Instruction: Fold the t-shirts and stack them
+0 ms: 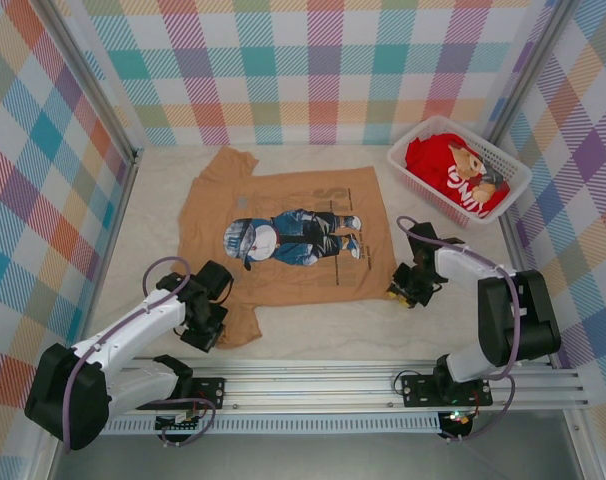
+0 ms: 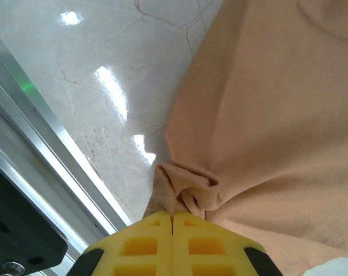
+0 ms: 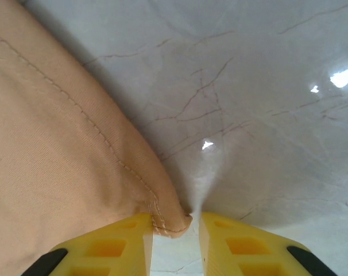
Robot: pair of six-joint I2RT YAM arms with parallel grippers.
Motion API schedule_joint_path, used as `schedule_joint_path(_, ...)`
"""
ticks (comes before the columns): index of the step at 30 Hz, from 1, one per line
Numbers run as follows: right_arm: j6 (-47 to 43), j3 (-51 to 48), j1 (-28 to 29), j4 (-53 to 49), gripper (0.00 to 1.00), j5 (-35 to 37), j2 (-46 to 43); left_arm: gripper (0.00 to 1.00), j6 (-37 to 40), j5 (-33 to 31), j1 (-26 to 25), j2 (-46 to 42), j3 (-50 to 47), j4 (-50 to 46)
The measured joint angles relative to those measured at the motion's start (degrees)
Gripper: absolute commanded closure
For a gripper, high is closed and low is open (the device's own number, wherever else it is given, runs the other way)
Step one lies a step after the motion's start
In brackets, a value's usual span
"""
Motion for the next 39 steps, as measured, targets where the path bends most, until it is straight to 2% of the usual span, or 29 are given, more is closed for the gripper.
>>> schedule_joint_path(3,0.4,0.0,0.0,0.2,0.82,0.2,0.7,1.0,0.4,-0.2,0.0,0.0,0.0,0.0)
schedule_joint_path(7,0.3,0.7,-0.3,-0.9,1.0,0.6,1.1,1.0,0.8,-0.4,-0.2,0.0,0.3,-1.2)
schedule_joint_path(12,-0.6,1.1,0.0,-0.5,1.0,2.6,-0.6,1.0,0.8,-0.6,-3.8,-0.3,2.0,-3.8)
schedule_joint_path(19,-2.9,0.0,0.7,-4.0,1.0,3.2,-10.7,1.0,-1.0,-1.7,-11.1,-2.7,5.0,-9.0)
schedule_joint_path(25,-3.5,-1.4,0.8,-6.6,1.0,3.2,-11.3,1.0,-1.4,-6.4,-12.2,-3.1,10.1,-12.0)
schedule_joint_path(28,-4.3,1.2,0.8,-7.8,1.0,3.2,-8.9,1.0,0.5,-10.3,-12.3,-0.2,15.7,-11.6)
schedule_joint_path(32,-5.1,8.1,0.8,-8.3,1.0,3.2,-4.1,1.0,5.4,-14.5,-10.3,7.5,24.5,-8.6)
schedule_joint_path(39,-6.8,19.2,0.5,-8.5,1.0,3.0,4.5,1.0,18.4,-15.9,0.1,22.4,37.9,-1.4)
